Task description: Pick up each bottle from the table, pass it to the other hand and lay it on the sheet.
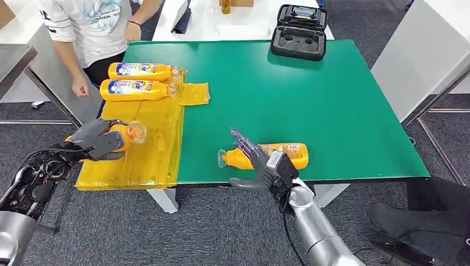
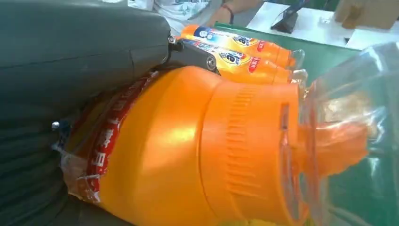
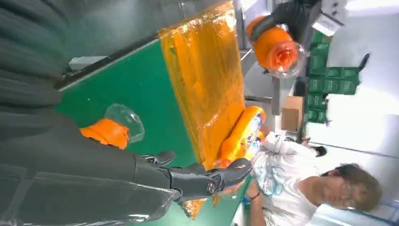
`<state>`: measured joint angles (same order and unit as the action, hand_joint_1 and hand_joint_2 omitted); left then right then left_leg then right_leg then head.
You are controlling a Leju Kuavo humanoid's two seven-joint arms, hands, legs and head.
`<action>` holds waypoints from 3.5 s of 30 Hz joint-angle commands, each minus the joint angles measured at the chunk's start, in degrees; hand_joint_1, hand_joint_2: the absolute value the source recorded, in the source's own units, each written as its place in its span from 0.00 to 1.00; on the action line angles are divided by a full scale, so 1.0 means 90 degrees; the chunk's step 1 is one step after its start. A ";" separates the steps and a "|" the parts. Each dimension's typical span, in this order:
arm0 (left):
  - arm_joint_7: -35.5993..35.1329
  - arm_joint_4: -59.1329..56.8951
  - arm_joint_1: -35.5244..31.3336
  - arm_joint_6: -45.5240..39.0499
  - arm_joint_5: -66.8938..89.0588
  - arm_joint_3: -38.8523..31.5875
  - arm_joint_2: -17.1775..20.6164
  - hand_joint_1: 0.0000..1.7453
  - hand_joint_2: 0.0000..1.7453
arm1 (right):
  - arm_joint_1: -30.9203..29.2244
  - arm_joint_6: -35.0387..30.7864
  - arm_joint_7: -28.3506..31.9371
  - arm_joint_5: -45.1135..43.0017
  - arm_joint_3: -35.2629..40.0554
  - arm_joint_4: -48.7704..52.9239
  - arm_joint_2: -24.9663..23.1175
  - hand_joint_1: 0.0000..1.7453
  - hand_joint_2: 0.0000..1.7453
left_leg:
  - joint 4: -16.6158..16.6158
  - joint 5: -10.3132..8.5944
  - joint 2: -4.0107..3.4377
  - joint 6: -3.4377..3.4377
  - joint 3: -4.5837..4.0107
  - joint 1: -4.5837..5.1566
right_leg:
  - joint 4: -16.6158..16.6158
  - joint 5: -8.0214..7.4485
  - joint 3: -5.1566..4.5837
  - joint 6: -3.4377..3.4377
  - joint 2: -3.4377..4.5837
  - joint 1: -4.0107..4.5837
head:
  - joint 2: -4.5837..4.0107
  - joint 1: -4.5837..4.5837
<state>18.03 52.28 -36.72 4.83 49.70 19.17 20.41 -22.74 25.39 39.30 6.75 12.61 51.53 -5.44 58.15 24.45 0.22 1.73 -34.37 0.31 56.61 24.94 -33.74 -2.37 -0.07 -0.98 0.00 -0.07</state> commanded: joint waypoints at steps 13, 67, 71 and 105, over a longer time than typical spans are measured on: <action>-0.0221 -0.1473 -0.1292 -0.0201 0.0023 0.0792 -0.0828 1.00 1.00 | -0.0373 -0.0381 -0.0887 0.0987 0.0427 -0.2832 -0.0322 0.00 1.00 | 0.0005 0.0003 0.0007 -0.0012 0.0006 -0.0014 | -0.0004 0.0003 0.0013 0.0010 -0.0008 0.0015 | 0.0000 0.0002; -0.0230 -0.2757 -0.1562 0.0183 0.0724 0.1811 -0.0824 1.00 1.00 | 0.0073 -0.0562 0.0078 0.0665 0.1209 -0.1345 -0.0294 0.00 1.00 | 0.0000 -0.0002 -0.0003 -0.0009 -0.0001 -0.0004 | 0.0000 -0.0011 0.0001 0.0023 0.0000 0.0005 | 0.0000 0.0000; -0.0222 -0.2768 -0.1557 0.0221 0.0796 0.1903 -0.0860 1.00 1.00 | 0.0066 -0.0570 0.0078 0.0631 0.1193 -0.1386 -0.0313 0.00 1.00 | 0.0004 0.0002 -0.0002 -0.0013 0.0005 -0.0012 | -0.0003 -0.0009 0.0010 0.0027 -0.0001 0.0013 | 0.0000 0.0000; -0.0578 -0.3121 -0.1141 0.0120 0.1002 0.2163 -0.1101 0.97 1.00 | -0.0112 -0.0415 0.0078 0.0574 0.1212 -0.1842 -0.0372 0.00 1.00 | -0.0002 0.0001 -0.0009 -0.0012 0.0011 -0.0006 | -0.0003 -0.0009 0.0013 0.0027 0.0007 0.0006 | 0.0000 0.0002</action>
<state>13.42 28.57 -46.92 5.75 58.12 36.17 11.13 -20.47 21.40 40.04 12.15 21.92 39.93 -8.92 58.15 24.42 0.19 1.70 -34.41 0.32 56.62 24.83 -33.75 -2.21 -0.05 -0.98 0.00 -0.04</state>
